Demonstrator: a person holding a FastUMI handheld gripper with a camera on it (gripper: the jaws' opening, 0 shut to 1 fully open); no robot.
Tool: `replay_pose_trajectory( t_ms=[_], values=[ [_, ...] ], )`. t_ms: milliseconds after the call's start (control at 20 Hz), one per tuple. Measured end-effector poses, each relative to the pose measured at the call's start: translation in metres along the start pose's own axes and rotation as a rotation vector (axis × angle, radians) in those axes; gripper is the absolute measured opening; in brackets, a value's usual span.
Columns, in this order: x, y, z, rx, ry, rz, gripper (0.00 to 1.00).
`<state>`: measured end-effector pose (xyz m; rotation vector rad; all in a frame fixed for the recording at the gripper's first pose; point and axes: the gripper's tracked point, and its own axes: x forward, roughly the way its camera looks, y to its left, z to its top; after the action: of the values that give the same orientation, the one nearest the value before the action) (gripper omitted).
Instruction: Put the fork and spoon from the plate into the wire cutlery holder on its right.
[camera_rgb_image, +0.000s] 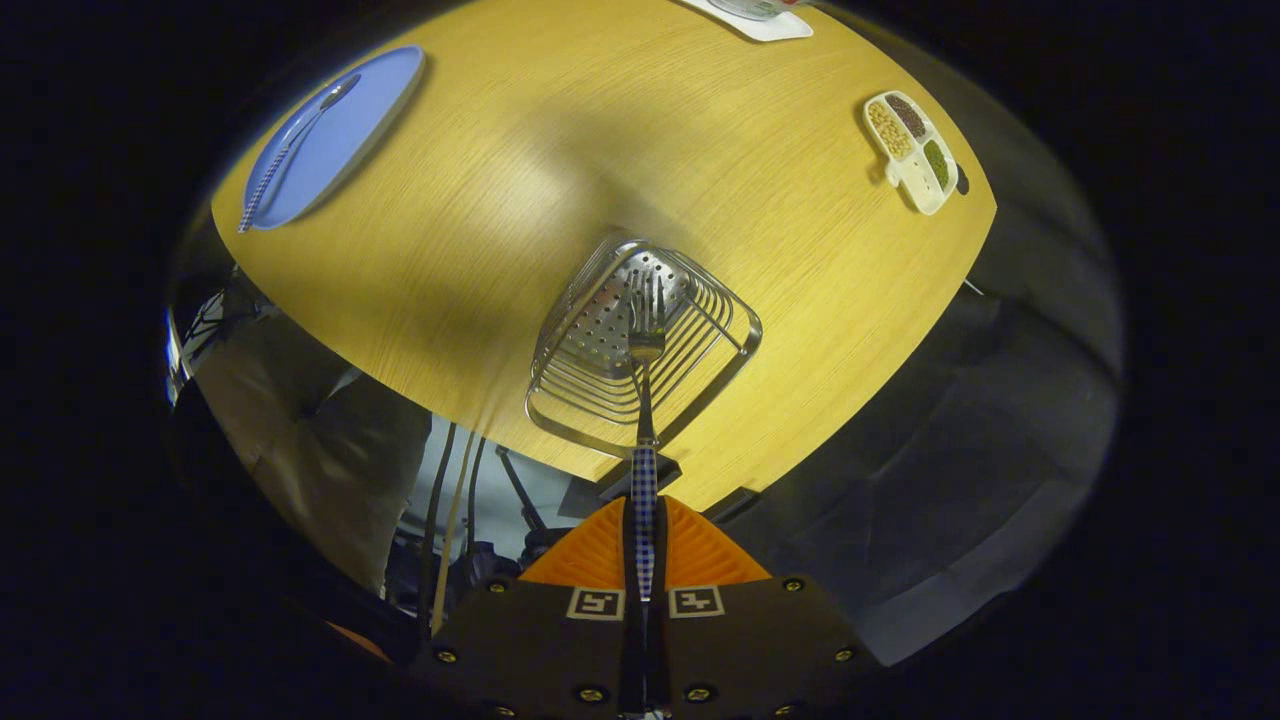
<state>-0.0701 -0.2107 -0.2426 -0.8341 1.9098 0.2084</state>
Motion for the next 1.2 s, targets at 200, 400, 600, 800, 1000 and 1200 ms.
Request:
replay_pose_trajectory(
  t_ms=[200, 400, 600, 800, 1000, 1200],
  values=[
    [0.001, 0.002, 0.011, 0.025, -0.036, 0.013, 0.07],
    [-0.011, -0.003, 0.010, 0.076, -0.087, -0.022, 0.15],
    [-0.031, -0.005, 0.003, 0.142, -0.177, -0.083, 1.00],
    [-0.062, 0.009, -0.004, 0.243, -0.309, -0.090, 0.97],
    [-0.085, 0.045, -0.006, 0.400, -0.459, -0.012, 0.97],
    [-0.090, 0.091, 0.006, 0.463, -0.548, 0.073, 0.97]
  ],
)
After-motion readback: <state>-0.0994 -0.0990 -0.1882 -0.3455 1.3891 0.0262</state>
